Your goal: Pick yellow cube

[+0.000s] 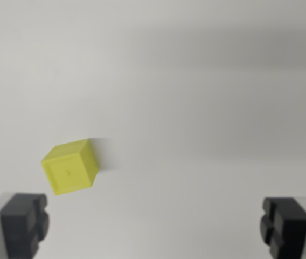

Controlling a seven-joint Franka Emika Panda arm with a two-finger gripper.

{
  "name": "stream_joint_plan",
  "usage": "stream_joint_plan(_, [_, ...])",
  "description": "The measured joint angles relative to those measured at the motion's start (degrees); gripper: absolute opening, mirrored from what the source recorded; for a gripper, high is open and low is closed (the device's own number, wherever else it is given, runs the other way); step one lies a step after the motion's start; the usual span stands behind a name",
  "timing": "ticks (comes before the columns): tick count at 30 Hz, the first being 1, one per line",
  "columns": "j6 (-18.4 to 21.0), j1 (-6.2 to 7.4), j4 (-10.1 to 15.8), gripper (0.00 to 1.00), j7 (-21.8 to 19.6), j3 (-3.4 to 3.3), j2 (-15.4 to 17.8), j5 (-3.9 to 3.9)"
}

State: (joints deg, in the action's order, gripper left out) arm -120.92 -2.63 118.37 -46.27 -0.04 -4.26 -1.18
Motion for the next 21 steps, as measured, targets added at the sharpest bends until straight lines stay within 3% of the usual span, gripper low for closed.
stream_joint_plan(21, [-9.0, 2.69, 9.2, 1.0, 0.6, 0.01, 0.6, 0.15])
